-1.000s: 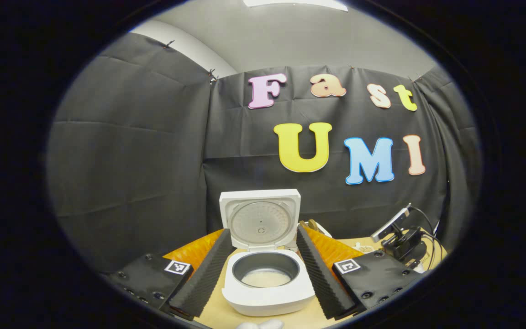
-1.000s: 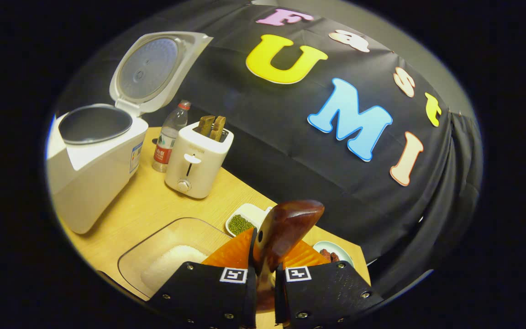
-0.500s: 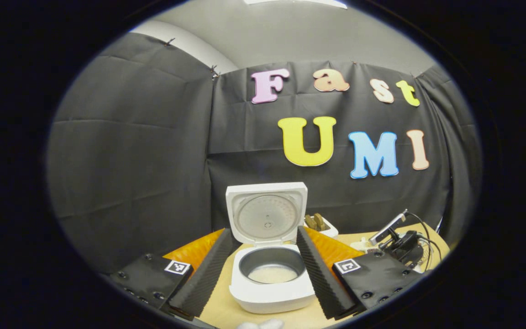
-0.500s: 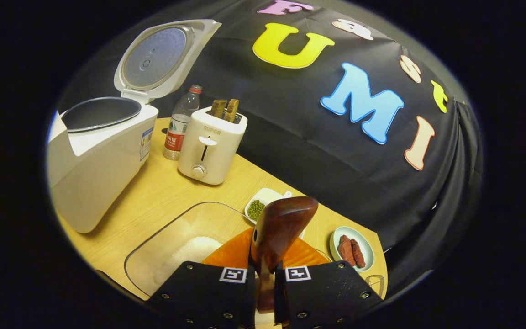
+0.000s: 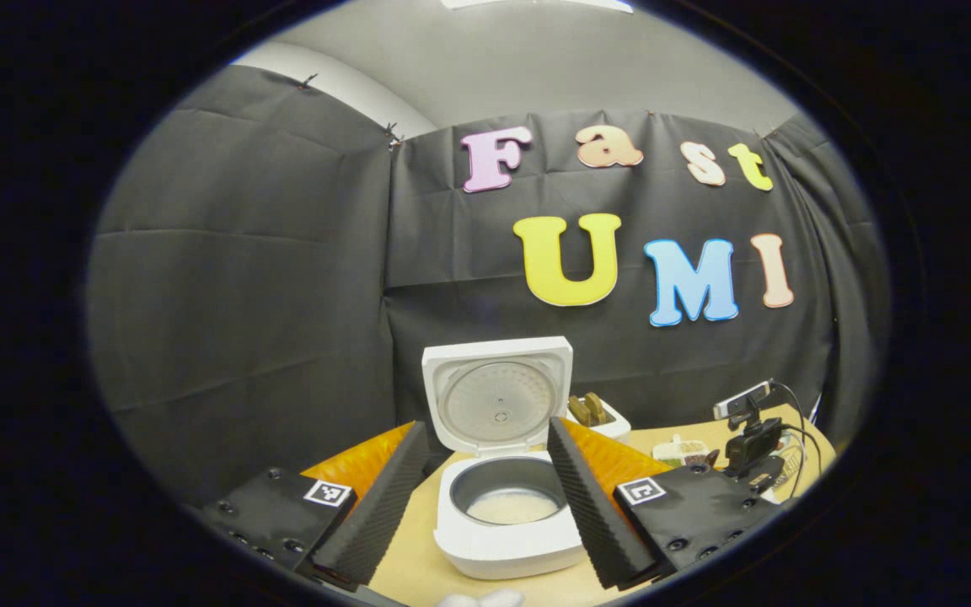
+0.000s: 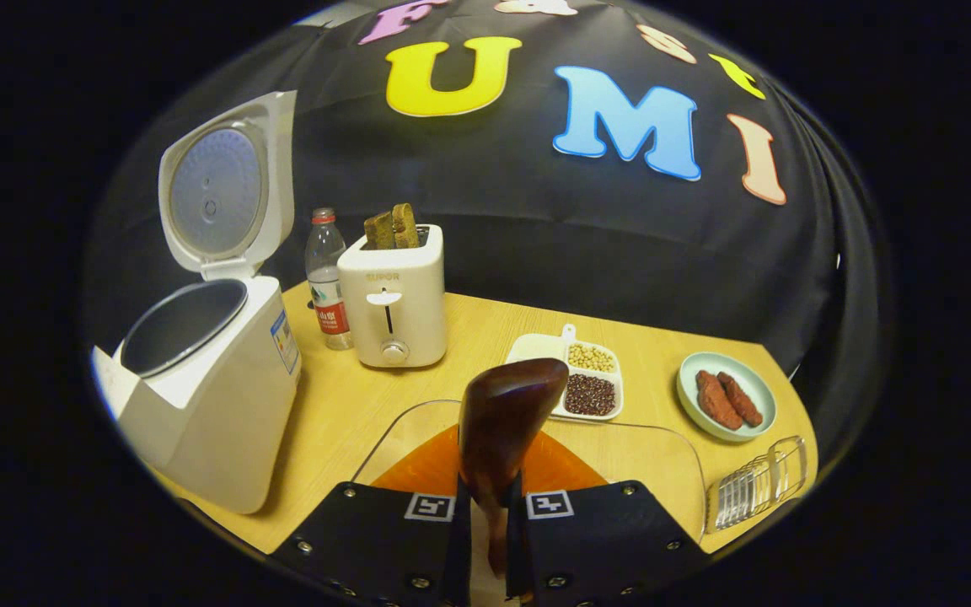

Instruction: Close the left gripper, press the button to open the rice cooker; take a wooden spoon from the chopstick holder with the right hand, scoop a spoonful of rice and pour it into the rice cooker, then put the wooden spoon back into the chopstick holder.

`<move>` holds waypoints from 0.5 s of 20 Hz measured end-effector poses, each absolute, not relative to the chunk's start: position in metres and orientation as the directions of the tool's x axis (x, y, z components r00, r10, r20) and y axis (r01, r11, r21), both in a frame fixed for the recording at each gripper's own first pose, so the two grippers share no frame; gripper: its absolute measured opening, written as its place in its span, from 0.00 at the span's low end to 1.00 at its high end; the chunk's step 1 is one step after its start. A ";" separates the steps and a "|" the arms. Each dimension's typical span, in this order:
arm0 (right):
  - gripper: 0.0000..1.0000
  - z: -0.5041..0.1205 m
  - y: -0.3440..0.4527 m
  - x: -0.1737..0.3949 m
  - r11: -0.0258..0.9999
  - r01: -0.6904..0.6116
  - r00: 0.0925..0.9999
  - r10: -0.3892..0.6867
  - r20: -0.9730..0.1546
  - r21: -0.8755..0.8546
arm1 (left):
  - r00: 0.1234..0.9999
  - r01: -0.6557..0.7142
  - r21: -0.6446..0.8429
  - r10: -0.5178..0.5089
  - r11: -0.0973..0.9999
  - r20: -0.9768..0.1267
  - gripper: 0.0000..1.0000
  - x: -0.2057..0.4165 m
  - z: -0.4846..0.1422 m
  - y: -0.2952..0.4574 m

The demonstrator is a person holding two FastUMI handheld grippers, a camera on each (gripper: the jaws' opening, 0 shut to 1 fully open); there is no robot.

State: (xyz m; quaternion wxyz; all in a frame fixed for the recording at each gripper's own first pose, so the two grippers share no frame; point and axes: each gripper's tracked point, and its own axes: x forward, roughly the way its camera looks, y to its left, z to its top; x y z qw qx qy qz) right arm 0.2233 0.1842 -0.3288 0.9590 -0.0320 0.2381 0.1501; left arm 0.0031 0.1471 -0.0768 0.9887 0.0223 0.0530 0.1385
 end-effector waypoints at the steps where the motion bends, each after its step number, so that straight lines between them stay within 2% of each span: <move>1: 0.17 -0.328 0.183 0.224 0.956 -0.286 0.836 0.282 -0.470 0.065 | 0.957 -0.268 0.058 0.273 0.962 -0.099 0.97 0.004 -0.077 0.148; 5: 0.16 -0.326 0.179 0.225 0.946 -0.211 0.823 0.308 -0.478 0.247 | 0.957 -0.269 0.061 0.274 0.961 -0.099 0.97 0.005 -0.074 0.148; 10: 0.16 -0.328 0.173 0.227 0.885 -0.117 0.807 0.349 -0.476 0.450 | 0.958 -0.263 0.082 0.270 0.961 -0.096 0.97 0.007 -0.072 0.144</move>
